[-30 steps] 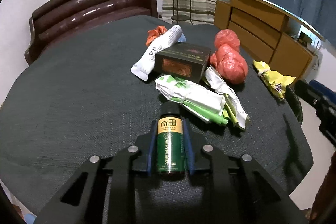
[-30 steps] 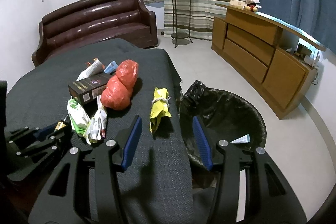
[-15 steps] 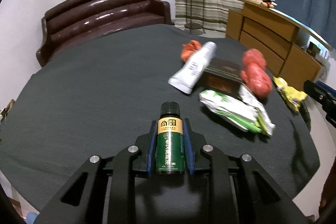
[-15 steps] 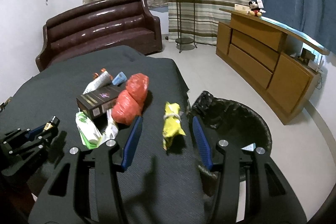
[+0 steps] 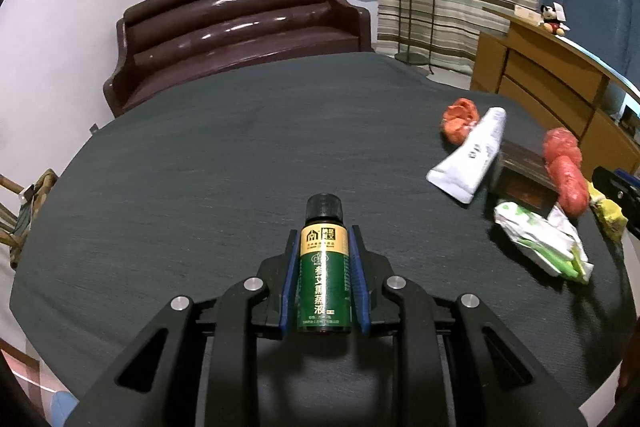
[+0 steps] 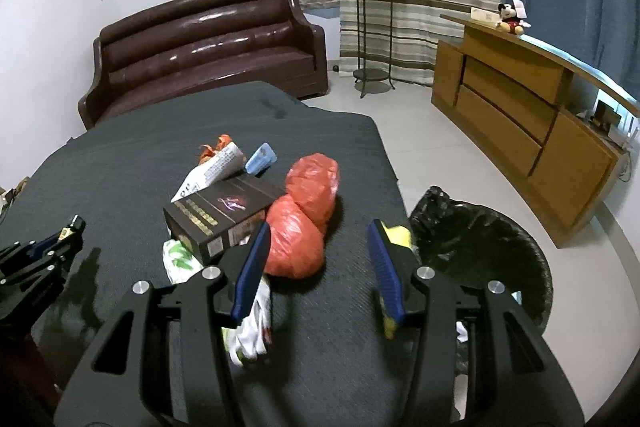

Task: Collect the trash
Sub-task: 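Grasp the red plastic bag bundle with the right tool, then carry the green bottle and red bags over the trash bin with both tools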

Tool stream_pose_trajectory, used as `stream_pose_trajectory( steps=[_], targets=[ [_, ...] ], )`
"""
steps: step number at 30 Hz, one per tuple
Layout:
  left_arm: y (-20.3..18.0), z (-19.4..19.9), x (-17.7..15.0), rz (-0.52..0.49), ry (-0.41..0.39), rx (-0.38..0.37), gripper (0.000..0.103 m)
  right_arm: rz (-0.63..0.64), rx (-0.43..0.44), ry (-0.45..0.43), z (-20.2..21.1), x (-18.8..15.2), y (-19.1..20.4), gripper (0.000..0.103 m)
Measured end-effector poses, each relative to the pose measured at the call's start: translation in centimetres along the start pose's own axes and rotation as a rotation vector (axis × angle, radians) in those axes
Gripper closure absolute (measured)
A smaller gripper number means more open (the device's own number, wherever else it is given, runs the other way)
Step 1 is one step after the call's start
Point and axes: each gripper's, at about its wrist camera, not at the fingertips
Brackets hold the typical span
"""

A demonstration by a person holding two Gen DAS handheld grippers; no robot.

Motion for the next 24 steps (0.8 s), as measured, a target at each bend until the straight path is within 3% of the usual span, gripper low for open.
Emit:
stream_pose_trajectory(
  steps=[17, 24],
  targets=[
    [1.9, -1.8, -0.1, 0.03, 0.017, 0.011, 0.078, 0.021, -0.02, 0.082, -3.4, -0.6, 1.5, 0.054],
    [2.2, -1.9, -0.1, 0.038, 0.016, 0.004, 0.078, 0.023, -0.01, 0.094, -3.7, -0.5, 1.6, 0.064]
  ],
)
Point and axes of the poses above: each gripper's, at about its wrist camera, not at the fingertips, and z roughly against the way its jaws point, y to its left, x to its top, and after that the axes turned 10 degrees about -y, right-handed
